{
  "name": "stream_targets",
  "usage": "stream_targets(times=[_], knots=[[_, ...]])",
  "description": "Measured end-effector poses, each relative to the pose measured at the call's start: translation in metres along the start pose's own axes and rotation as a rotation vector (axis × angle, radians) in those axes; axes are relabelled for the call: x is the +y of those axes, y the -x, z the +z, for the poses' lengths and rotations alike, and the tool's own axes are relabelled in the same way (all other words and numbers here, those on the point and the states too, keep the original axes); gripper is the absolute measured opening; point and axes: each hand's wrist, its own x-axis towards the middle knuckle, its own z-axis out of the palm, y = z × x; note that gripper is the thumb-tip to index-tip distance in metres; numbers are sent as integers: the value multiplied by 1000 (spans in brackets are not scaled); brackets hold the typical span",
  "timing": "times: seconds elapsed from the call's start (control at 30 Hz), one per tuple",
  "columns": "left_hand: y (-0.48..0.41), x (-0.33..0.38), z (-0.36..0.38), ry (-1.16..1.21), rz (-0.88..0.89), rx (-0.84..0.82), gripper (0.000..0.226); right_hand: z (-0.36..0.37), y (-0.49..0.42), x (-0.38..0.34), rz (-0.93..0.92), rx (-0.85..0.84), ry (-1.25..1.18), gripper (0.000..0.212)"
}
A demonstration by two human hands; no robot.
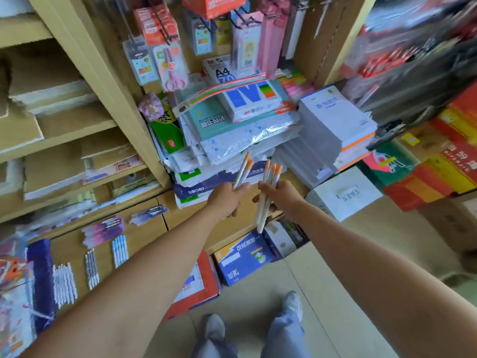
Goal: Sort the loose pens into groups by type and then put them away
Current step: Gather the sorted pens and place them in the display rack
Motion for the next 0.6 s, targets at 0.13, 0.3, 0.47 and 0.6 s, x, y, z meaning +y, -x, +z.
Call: stream_targets(times=[0.13, 0.3, 0.47, 0.6], knots=[[-11, 56, 55, -28, 65, -33, 39, -77, 6, 7, -3, 94, -75, 24], [-33, 128, 137, -137, 120, 4, 30, -183, 11, 11, -24, 205, -51, 21], [-60, 202, 216, -84, 133, 42, 27, -284, 15, 17, -50, 278, -116, 15], [-77, 244, 264, 73, 158, -75, 15, -347, 8, 21, -33, 337, -170, 19]])
